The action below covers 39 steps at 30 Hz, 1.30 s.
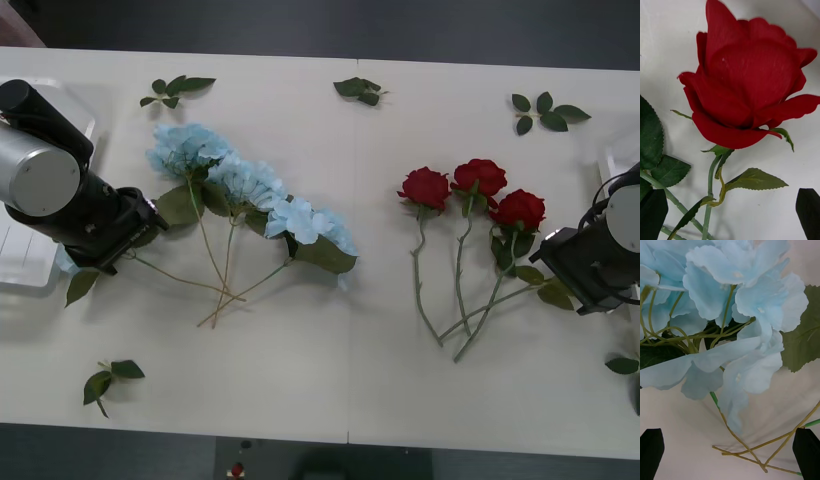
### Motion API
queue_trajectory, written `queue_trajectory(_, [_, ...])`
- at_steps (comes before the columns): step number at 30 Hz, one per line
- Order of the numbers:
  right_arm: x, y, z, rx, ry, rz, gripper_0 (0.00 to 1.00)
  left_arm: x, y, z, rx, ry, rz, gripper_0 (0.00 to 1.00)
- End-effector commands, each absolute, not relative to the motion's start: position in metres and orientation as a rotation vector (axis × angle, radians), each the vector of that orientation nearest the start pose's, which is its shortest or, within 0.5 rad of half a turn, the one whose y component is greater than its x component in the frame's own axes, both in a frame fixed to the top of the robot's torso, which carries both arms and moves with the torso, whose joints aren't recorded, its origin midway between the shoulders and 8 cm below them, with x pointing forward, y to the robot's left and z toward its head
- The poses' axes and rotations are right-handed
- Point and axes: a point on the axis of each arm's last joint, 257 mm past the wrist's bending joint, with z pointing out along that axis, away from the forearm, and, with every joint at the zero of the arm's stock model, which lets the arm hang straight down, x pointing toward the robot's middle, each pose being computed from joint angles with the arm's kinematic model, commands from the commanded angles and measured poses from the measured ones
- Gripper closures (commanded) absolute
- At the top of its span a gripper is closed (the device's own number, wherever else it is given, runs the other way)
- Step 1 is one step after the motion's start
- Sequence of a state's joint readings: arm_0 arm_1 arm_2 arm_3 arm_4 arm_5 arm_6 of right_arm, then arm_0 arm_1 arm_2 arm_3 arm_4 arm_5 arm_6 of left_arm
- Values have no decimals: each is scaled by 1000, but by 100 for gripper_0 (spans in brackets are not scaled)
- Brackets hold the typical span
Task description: Put the red flowers into the right box and the blue flowers into the left box
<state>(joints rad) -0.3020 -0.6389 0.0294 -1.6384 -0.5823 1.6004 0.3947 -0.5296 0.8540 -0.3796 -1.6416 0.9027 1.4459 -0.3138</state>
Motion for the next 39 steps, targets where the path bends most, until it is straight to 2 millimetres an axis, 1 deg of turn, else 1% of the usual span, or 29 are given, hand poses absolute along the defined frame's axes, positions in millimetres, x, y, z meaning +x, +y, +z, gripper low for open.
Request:
queue_trajectory(1, [443, -353, -307, 1407, 2464, 193, 0, 482, 290, -261, -1059, 2591, -281, 0])
queue_trajectory(9, [445, -341, -322, 1408, 2473, 201, 0, 468, 284, -291, -1034, 2643, -221, 0])
queue_trajectory(13, [448, -338, -332, 1392, 2476, 194, 0, 468, 286, -299, -1067, 2646, -225, 0])
queue_trajectory(16, [451, -338, -341, 1380, 2470, 184, 0, 472, 286, -306, -1092, 2638, -241, 0])
queue_trajectory(20, [450, -338, -344, 1373, 2473, 172, 0, 475, 288, -310, -1110, 2630, -242, 0])
queue_trajectory(21, [451, -337, -344, 1373, 2471, 177, 4, 474, 289, -312, -1114, 2631, -239, 0])
queue_trajectory(22, [451, -336, -344, 1373, 2473, 180, 15, 474, 290, -313, -1121, 2630, -238, 0])
queue_trajectory(23, [450, -336, -345, 1375, 2473, 176, 21, 474, 290, -313, -1122, 2629, -238, 0])
queue_trajectory(24, [451, -336, -344, 1373, 2473, 180, 37, 474, 289, -314, -1125, 2632, -238, 0])
queue_trajectory(26, [452, -337, -344, 1373, 2471, 179, 65, 473, 290, -316, -1134, 2633, -236, 0])
queue_trajectory(28, [451, -338, -344, 1371, 2470, 173, 85, 473, 291, -317, -1138, 2633, -233, 0])
queue_trajectory(29, [451, -337, -345, 1372, 2472, 174, 97, 473, 292, -317, -1140, 2633, -232, 0])
queue_trajectory(30, [452, -338, -344, 1373, 2469, 175, 100, 473, 292, -317, -1140, 2633, -232, 0])
queue_trajectory(35, [453, -337, -343, 1373, 2467, 181, 100, 472, 292, -318, -1148, 2634, -232, 0])
queue_trajectory(39, [456, -338, -336, 1358, 2461, 185, 100, 471, 293, -322, -1160, 2638, -228, 0])
